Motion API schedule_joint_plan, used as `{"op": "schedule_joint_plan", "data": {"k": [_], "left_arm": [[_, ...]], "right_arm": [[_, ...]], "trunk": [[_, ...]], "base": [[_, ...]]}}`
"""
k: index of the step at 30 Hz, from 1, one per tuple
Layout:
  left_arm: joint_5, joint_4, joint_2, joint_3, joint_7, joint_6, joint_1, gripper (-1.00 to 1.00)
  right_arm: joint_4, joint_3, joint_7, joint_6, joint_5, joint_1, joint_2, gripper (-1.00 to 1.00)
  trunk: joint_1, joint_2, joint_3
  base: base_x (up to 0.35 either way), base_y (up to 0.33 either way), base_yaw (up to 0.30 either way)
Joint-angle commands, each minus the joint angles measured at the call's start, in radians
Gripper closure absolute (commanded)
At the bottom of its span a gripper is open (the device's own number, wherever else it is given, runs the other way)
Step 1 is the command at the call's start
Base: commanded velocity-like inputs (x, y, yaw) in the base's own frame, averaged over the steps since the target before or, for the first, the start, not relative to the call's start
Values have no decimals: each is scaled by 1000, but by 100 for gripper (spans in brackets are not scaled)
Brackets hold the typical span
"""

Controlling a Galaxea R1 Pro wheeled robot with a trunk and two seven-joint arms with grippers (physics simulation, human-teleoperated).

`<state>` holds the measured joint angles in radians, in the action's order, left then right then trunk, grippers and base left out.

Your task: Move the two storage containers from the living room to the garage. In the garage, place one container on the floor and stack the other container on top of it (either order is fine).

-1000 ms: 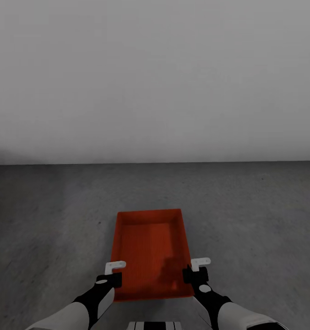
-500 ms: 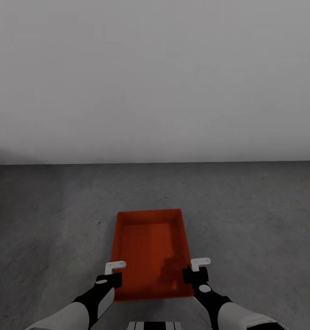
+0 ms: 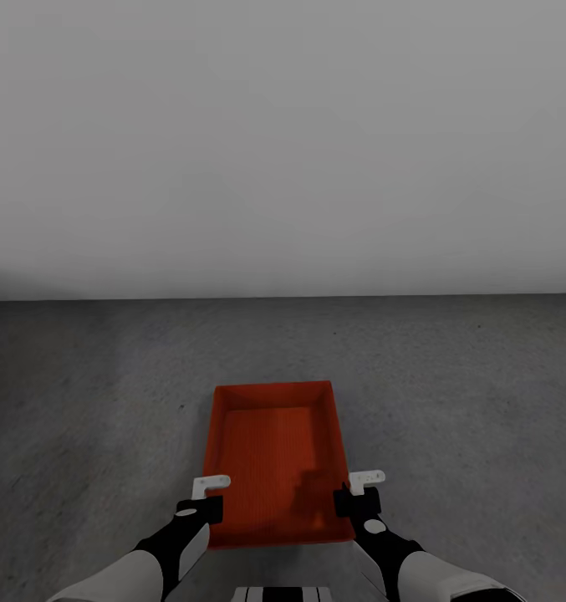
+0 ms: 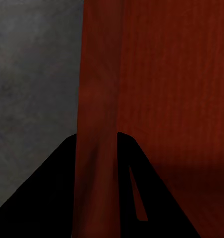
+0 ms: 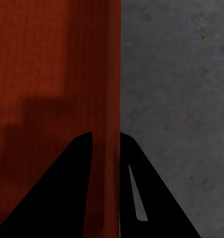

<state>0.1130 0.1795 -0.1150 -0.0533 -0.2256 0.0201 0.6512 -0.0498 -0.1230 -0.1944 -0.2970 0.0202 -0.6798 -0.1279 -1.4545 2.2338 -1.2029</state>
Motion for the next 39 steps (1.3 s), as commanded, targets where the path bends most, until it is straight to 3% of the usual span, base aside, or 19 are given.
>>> {"op": "schedule_joint_plan", "data": {"k": [1, 2, 34, 39], "left_arm": [[67, 17, 3, 42, -9, -50, 1, 100], [67, 16, 3, 42, -9, -48, 1, -100], [67, 18, 2, 39, -9, -42, 1, -100], [67, 18, 2, 40, -9, -42, 1, -100]], "right_arm": [[2, 60, -3, 0, 0, 0, 5, 100], [2, 60, -3, 0, 0, 0, 5, -100], [2, 60, -3, -1, 0, 0, 4, -100], [2, 60, -3, -1, 0, 0, 4, -100]], "trunk": [[0, 0, -1], [0, 0, -1], [0, 0, -1], [19, -35, 15]], "base": [[0, 0, 0], [0, 0, 0], [0, 0, 0], [0, 0, 0]]}}
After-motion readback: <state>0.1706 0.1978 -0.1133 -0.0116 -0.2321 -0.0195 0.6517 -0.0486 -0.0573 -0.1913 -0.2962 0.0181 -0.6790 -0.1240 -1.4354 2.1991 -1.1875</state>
